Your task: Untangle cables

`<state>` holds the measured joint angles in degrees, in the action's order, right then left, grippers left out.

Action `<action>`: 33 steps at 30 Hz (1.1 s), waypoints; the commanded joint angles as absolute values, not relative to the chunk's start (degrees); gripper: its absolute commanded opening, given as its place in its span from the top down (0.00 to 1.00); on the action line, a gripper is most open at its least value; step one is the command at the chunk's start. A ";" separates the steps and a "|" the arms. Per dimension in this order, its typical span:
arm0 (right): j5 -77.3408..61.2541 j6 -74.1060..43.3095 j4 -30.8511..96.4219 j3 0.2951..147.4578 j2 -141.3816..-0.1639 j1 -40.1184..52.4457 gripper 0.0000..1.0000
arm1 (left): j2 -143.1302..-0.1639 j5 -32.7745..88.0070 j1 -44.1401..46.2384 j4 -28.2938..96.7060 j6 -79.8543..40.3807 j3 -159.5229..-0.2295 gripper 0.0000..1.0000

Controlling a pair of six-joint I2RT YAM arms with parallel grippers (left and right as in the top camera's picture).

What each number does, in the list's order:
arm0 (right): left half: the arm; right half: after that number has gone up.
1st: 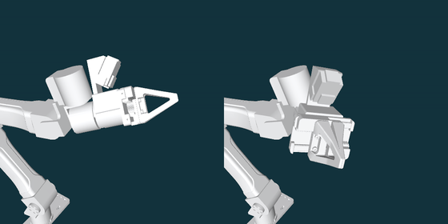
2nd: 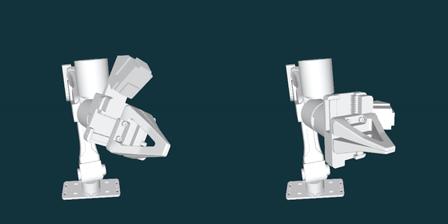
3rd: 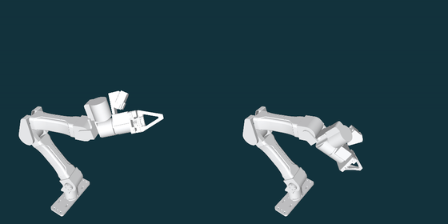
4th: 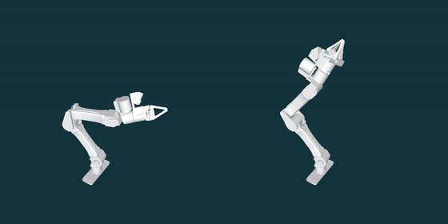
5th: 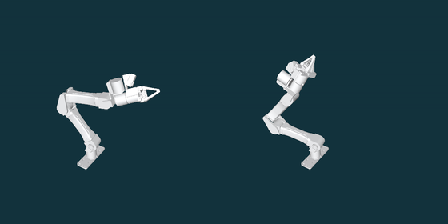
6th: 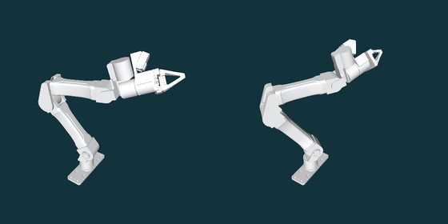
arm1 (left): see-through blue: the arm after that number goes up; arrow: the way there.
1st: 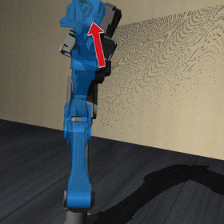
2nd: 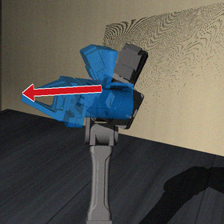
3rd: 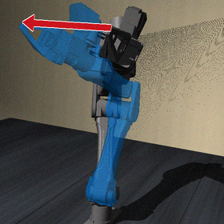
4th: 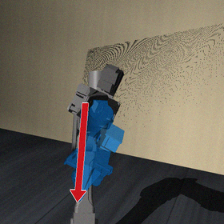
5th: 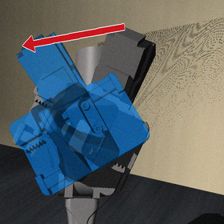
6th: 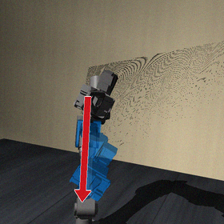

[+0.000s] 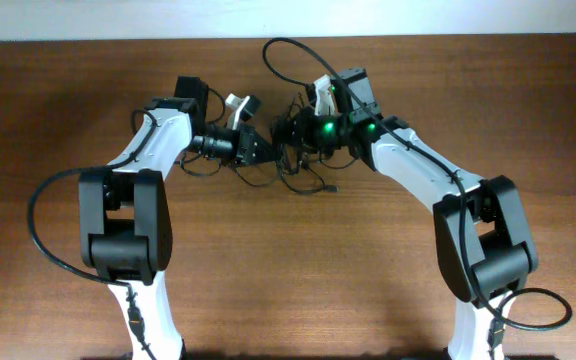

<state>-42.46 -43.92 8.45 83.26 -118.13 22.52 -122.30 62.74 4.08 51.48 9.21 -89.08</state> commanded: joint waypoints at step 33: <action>-56.01 -42.02 15.25 84.31 -116.95 13.54 0.96 | -121.49 65.49 4.08 54.50 17.39 -88.77 0.69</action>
<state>-53.47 -42.61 15.25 83.85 -117.97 13.04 -122.30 66.02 4.12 54.43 16.75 -89.06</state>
